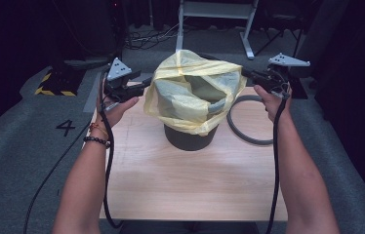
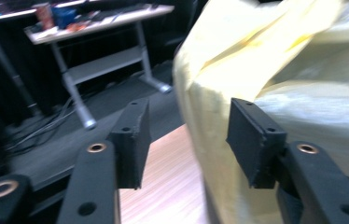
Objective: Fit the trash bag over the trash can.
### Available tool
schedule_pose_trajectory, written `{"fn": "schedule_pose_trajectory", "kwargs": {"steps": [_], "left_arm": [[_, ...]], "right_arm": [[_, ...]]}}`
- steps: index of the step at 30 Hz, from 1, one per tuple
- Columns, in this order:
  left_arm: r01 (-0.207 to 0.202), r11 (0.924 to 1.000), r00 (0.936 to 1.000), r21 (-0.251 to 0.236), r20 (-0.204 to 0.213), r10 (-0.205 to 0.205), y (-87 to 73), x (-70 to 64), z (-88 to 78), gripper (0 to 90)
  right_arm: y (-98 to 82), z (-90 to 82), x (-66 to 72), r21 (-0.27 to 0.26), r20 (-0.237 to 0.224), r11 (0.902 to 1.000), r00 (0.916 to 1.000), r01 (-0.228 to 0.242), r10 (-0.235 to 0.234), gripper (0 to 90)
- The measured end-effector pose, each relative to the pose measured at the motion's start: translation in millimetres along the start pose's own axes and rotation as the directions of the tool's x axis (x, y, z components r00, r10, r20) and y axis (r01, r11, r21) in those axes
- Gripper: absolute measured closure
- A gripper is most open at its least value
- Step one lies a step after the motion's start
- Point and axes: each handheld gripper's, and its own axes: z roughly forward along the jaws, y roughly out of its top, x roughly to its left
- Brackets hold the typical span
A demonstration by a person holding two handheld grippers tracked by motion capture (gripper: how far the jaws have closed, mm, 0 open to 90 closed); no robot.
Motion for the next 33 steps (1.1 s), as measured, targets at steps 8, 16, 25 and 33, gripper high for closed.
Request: {"fn": "schedule_pose_trajectory", "kwargs": {"steps": [8, 16, 25, 33], "left_arm": [[-0.013, 0.9999, 0.9925, 0.009, 0.122, 0.012, -10.4, -14.1, -7.7, 31.9], [-0.085, 0.9899, 0.9915, 0.113, 0.108, 0.073, -16.0, -14.3, 11.2, 72.3], [-0.013, 0.9979, 0.9955, 0.064, 0.094, 0.007, -12.5, -4.6, 31.0, 90.0], [0.000, 0.9974, 0.9999, 0.073, 0.016, -0.001, -11.7, -5.8, 45.3, 90.0]], "right_arm": [[0.5, 2.1, 3.1, 0.003, 0.028, 0.9999, 0.9995, -0.017, 0.017, 90.0], [-2.4, 5.3, 2.0, 0.008, 0.019, 0.9995, 0.9994, -0.029, 0.029, 90.0], [-11.7, 18.5, -3.9, 0.044, 0.036, 0.9983, 0.9986, -0.039, 0.038, 90.0], [-25.6, 32.2, -8.9, 0.068, 0.038, 0.9950, 0.9967, -0.074, 0.071, 90.0]]}}
